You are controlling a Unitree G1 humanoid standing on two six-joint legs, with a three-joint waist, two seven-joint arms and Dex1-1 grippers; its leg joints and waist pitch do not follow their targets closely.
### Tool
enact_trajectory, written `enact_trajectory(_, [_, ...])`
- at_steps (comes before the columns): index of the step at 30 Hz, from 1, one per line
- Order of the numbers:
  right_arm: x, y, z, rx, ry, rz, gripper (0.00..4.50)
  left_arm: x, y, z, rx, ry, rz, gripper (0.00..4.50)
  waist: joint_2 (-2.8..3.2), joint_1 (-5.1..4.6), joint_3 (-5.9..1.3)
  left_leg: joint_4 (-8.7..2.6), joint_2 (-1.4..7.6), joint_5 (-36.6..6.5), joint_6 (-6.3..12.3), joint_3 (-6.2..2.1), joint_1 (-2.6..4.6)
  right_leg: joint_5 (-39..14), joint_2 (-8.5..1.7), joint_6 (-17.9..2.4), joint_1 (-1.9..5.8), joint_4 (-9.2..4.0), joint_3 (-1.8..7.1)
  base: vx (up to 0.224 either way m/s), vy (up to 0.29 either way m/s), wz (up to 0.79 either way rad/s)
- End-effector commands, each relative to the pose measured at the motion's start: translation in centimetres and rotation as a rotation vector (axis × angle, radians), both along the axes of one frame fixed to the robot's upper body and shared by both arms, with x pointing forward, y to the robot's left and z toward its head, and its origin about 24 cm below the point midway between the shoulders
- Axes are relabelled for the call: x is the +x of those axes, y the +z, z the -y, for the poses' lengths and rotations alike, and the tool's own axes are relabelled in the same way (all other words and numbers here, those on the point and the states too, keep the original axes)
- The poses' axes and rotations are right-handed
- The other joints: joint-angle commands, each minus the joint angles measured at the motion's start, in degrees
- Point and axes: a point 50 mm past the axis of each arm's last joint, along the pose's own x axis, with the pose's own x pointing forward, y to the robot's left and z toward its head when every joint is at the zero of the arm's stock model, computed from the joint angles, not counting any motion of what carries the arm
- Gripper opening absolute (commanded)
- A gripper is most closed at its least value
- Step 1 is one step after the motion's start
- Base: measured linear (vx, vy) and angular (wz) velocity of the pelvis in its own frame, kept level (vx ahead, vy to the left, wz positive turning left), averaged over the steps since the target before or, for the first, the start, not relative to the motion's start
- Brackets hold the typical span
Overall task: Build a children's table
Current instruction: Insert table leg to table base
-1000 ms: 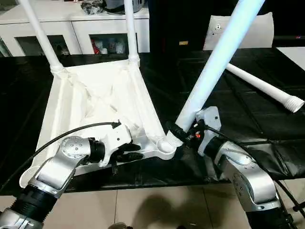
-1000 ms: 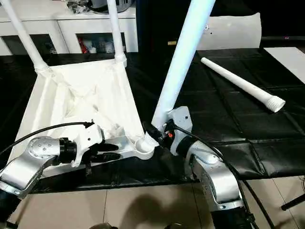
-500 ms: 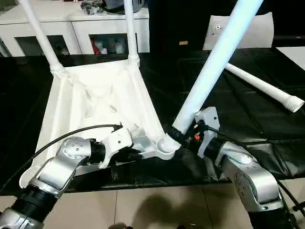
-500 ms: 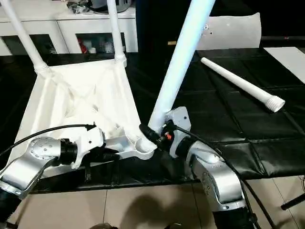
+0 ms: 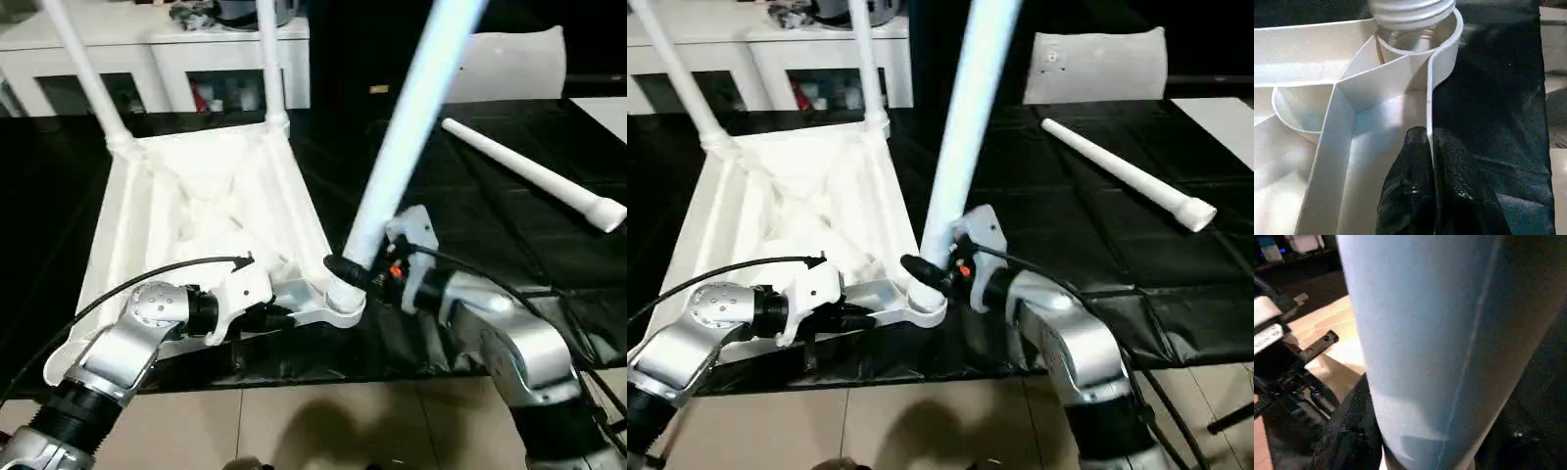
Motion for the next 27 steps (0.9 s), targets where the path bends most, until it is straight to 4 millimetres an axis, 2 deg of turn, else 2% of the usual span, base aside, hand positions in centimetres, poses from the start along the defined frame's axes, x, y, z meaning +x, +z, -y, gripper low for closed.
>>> enact_trajectory(1, [0.2, -0.1, 0.0, -0.019, 0.009, -0.012, 1.91, 0.4, 0.2, -0.3, 0.0, 0.022, 0.011, 0.0, -0.13, 0.07, -3.62, -4.48, 2.87, -17.4, 0.42, -1.58, 0.63, -27.1, -4.0, -3.5, 2.55, -5.56, 3.35, 0.0, 0.0, 0.0])
enact_trajectory(3, [0.2, -0.4, -0.2, -0.028, 0.044, -0.046, 1.91, 0.7, 0.1, -0.3, 0.004, 0.018, -0.001, 0.0, -0.23, 0.31, -3.68, -4.51, 2.85, -16.5, 0.78, -1.61, 0.49, -25.7, -4.05, -4.2, 2.73, -5.08, 3.4, 0.0, 0.0, 0.0])
enact_trajectory(4, [0.1, -0.7, -0.3, -0.041, 0.077, -0.071, 1.91, 0.9, 0.1, -0.4, 0.011, 0.014, -0.007, 0.0, -0.21, 0.3, -3.61, -4.42, 2.76, -16.6, 0.86, -1.49, 0.54, -26.6, -4.13, -4.1, 2.6, -5.28, 3.38, 0.0, 0.0, 0.0])
enact_trajectory(10, [0.1, -1.4, -0.4, -0.08, 0.113, -0.096, 1.91, 1.7, 0.4, -0.5, 0.025, 0.025, 0.004, 0.0, -0.27, 0.61, -3.34, -4.42, 2.7, -18.0, 0.55, -1.53, 0.82, -31.7, -4.26, -2.1, 2.35, -6.02, 3.21, 0.0, 0.0, 0.0])
enact_trajectory(11, [0.2, -1.5, -0.4, -0.083, 0.113, -0.097, 1.91, 1.8, 0.5, -0.5, 0.024, 0.023, 0.004, 0.0, -0.88, 0.54, -3.32, -4.39, 2.66, -18.2, 0.59, -1.48, 0.8, -32.4, -4.27, -1.8, 2.37, -6.15, 3.13, 0.0, 0.0, 0.0])
enact_trajectory(12, [0.2, -1.5, -0.4, -0.083, 0.113, -0.098, 1.91, 1.8, 0.5, -0.5, 0.024, 0.023, 0.004, 0.0, -0.55, 0.71, -3.32, -4.36, 2.64, -18.3, 0.4, -1.62, 0.86, -33.4, -4.44, -1.6, 2.39, -6.1, 3.07, 0.0, 0.0, 0.0])
enact_trajectory(14, [0.4, -1.6, -0.4, -0.089, 0.115, -0.1, 1.91, 1.9, 0.5, -0.5, 0.021, 0.015, 0.003, 0.0, -0.52, 0.6, -3.1, -4.38, 2.61, -19.5, 0.14, -1.66, 0.97, -35.4, -4.4, -0.7, 2.21, -6.51, 2.88, 0.0, 0.0, 0.0])
enact_trajectory(15, [0.5, -1.8, -0.3, -0.1, 0.108, -0.102, 1.91, 1.9, 0.6, -0.4, 0.019, 0.007, 0.002, 0.0, -0.3, 0.51, -3.11, -4.28, 2.46, -20.4, -0.01, -1.68, 1.14, -36.4, -4.37, -0.2, 2.11, -6.73, 2.75, 0.0, 0.0, 0.0])
enact_trajectory(16, [0.7, -2.0, -0.3, -0.108, 0.103, -0.103, 1.91, 1.9, 0.6, -0.4, 0.017, 0.0, 0.001, 0.0, -0.48, 0.43, -3.08, -4.29, 2.39, -20.7, -0.04, -1.72, 1.15, -37.0, -4.38, 0.2, 2.14, -6.88, 2.62, 0.0, 0.0, 0.0])
enact_trajectory(19, [0.8, -2.5, 0.2, -0.122, 0.088, -0.118, 1.91, 1.9, 0.6, -0.3, 0.012, -0.015, -0.008, 0.0, -0.4, 0.1, -2.95, -4.28, 2.34, -22.2, -0.12, -1.83, 1.42, -38.5, -4.36, 0.8, 2.13, -7.27, 2.26, 0.0, 0.0, 0.0])
enact_trajectory(21, [0.8, -2.9, 0.7, -0.137, 0.08, -0.131, 1.91, 2.0, 0.6, -0.3, 0.013, -0.017, -0.01, 0.0, -0.08, -0.35, -2.8, -4.42, 2.52, -24.2, -0.27, -1.97, 1.88, -38.7, -4.24, 0.8, 2.04, -7.61, 1.93, 0.0, 0.0, 0.0])
enact_trajectory(22, [0.8, -3.0, 0.8, -0.14, 0.08, -0.133, 1.91, 2.0, 0.7, -0.3, 0.014, -0.017, -0.009, 0.0, -0.08, -0.53, -2.88, -4.48, 2.59, -24.9, -0.38, -2.1, 2.03, -37.9, -4.28, 0.5, 2.25, -7.59, 1.81, 0.0, 0.0, 0.0])
enact_trajectory(25, [0.8, -3.1, 1.0, -0.141, 0.082, -0.139, 1.91, 2.1, 0.8, -0.4, 0.018, -0.013, 0.003, 0.0, -0.21, -0.56, -3.08, -4.85, 2.86, -24.3, -0.28, -2.21, 1.65, -34.6, -4.43, -1.0, 2.5, -6.94, 2.35, 0.0, 0.0, 0.0])
enact_trajectory(27, [0.8, -3.1, 0.9, -0.135, 0.086, -0.142, 1.91, 2.2, 0.8, -0.4, 0.018, -0.01, 0.01, 0.0, -0.3, -0.49, -3.05, -4.85, 2.82, -24.0, -0.15, -2.1, 1.61, -34.2, -4.52, -1.6, 2.47, -6.83, 2.56, 0.0, 0.0, 0.0])
